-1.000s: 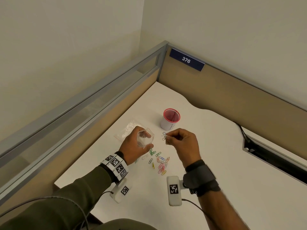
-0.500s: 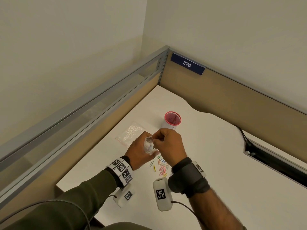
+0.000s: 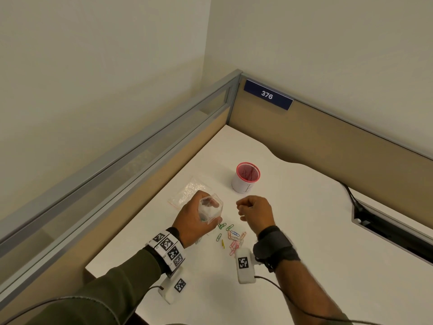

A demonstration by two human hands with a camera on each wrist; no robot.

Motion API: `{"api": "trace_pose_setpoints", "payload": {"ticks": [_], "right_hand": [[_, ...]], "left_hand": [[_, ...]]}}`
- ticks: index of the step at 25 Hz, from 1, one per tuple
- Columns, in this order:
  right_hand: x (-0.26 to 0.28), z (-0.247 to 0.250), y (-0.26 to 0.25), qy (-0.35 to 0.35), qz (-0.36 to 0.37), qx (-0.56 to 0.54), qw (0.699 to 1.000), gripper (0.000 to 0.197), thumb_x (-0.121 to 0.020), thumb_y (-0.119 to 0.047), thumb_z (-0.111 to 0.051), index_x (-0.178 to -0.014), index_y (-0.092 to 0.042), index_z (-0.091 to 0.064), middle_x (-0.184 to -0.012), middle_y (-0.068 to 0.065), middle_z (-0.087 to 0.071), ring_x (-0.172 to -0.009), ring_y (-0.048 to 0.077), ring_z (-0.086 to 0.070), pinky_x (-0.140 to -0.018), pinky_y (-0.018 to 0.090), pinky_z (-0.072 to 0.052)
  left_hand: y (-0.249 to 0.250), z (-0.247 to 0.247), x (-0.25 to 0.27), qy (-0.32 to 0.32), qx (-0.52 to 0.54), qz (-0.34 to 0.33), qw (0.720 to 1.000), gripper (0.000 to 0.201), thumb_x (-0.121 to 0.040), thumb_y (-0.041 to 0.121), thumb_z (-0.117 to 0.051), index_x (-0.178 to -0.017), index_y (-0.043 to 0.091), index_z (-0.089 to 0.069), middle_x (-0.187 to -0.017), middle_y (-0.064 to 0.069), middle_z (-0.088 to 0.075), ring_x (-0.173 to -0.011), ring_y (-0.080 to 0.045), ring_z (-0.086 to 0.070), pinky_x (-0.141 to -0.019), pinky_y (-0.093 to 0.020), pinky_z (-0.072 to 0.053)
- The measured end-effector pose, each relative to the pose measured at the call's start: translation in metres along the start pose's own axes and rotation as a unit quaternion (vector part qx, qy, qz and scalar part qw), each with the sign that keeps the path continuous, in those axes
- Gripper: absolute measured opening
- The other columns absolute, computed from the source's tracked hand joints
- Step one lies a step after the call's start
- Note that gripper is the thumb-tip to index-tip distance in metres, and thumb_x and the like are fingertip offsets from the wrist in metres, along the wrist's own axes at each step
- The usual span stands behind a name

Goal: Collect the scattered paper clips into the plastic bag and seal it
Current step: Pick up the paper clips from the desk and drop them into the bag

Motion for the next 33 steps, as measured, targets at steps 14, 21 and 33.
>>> {"api": "trace_pose_setpoints", "payload": {"ticks": [14, 21, 33], "right_hand": [[-0.009, -0.082, 0.056, -0.212, 0.160, 0.374, 0.889, 0.044, -0.087, -0.005, -0.051, -0.127, -0.022, -0.055, -0.129, 0.002, -0.047, -0.120, 0.022, -0.043, -0.102, 0.032, -0.042], [0.011, -0.022, 0.095, -0.101, 0.070, 0.313, 0.942, 0.031, -0.092, -0.008, -0.048, -0.118, -0.016, -0.064, -0.119, 0.002, -0.058, -0.112, 0.021, -0.054, -0.096, 0.029, -0.046], [0.018, -0.043, 0.100, -0.049, -0.041, 0.254, 0.965, 0.027, -0.095, -0.019, -0.051, -0.117, -0.008, -0.061, -0.120, 0.012, -0.058, -0.109, 0.027, -0.058, -0.092, 0.029, -0.045]], "left_hand": [[-0.011, 0.046, -0.005, 0.060, 0.004, 0.017, 0.998, 0.040, -0.078, 0.023, -0.080, -0.108, 0.025, -0.054, -0.115, 0.009, -0.065, -0.116, -0.007, -0.060, -0.093, -0.031, -0.055], [-0.011, 0.022, -0.010, 0.042, 0.017, 0.026, 0.999, 0.042, -0.078, 0.023, -0.081, -0.109, 0.022, -0.053, -0.114, 0.006, -0.067, -0.115, -0.011, -0.063, -0.096, -0.035, -0.054], [-0.006, 0.019, -0.007, 0.043, 0.014, 0.018, 0.999, 0.042, -0.080, 0.019, -0.081, -0.111, 0.021, -0.054, -0.114, 0.005, -0.066, -0.116, -0.012, -0.061, -0.096, -0.032, -0.053]]}}
Point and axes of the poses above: each hand's wrist, its own x-axis away from the middle knuckle, its own z-axis out of the back of the hand, y = z × x, the point moved 6 cm from there along -x, towards the middle knuckle
